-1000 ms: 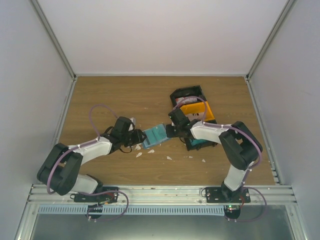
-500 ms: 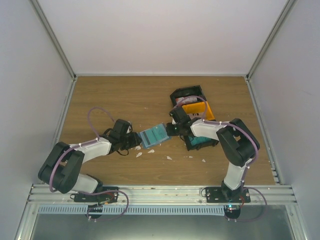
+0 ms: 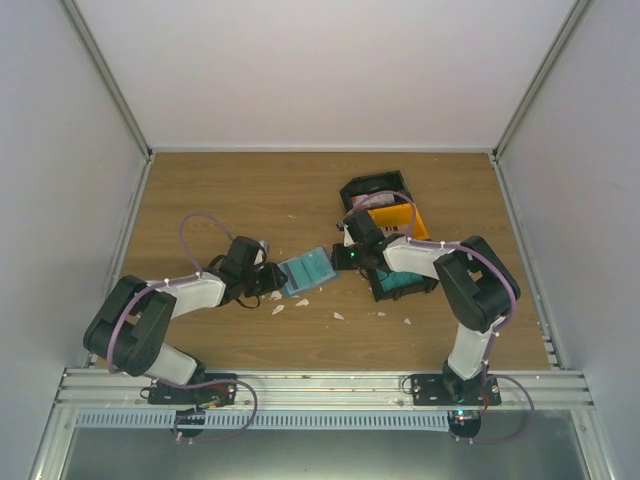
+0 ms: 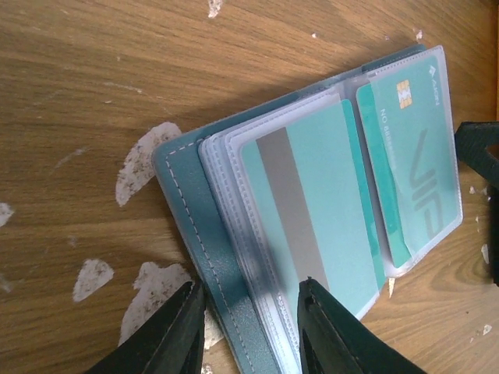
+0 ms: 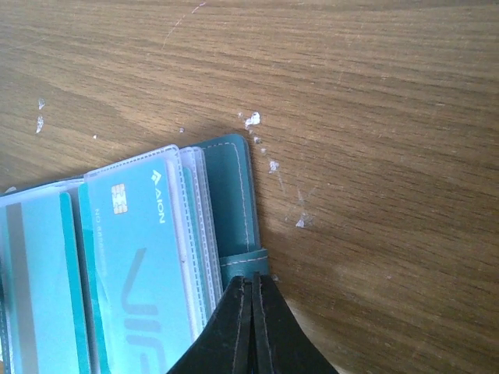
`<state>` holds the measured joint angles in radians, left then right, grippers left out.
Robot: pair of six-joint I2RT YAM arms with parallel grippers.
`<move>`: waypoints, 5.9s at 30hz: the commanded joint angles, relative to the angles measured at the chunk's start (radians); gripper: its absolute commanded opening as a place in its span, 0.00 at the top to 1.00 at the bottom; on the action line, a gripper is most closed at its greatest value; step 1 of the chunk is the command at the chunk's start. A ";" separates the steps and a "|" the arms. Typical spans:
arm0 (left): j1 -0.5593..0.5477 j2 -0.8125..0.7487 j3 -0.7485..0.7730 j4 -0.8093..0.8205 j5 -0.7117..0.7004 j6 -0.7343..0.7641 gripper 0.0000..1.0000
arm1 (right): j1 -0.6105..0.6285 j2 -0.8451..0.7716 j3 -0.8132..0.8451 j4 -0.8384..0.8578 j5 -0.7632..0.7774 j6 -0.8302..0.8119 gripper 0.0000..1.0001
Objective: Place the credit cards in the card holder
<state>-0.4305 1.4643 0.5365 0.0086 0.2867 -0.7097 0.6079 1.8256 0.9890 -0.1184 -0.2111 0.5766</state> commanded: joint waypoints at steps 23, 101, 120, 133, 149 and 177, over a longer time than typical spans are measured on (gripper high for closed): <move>-0.001 0.132 0.034 0.050 0.078 0.035 0.65 | 0.032 -0.133 -0.015 -0.124 0.206 -0.025 0.69; 0.000 -0.059 -0.007 0.017 0.015 0.016 0.74 | 0.026 -0.005 -0.015 0.145 -0.301 -0.038 0.65; 0.099 0.088 0.220 0.099 0.156 0.054 0.47 | 0.159 -0.014 0.074 -0.022 -0.087 -0.127 0.68; 0.108 0.323 0.371 0.028 0.414 0.207 0.63 | 0.201 0.021 0.074 0.034 -0.140 -0.068 0.71; 0.107 0.256 0.194 0.040 0.360 0.155 0.75 | 0.210 0.011 0.004 0.082 -0.129 0.042 0.73; 0.109 0.279 0.468 -0.117 0.123 0.224 0.47 | 0.141 -0.038 -0.008 -0.029 0.282 0.027 0.69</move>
<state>-0.3248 1.6752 0.9329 -0.0814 0.4355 -0.5346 0.7715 1.7802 0.9726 -0.1658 0.0219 0.6220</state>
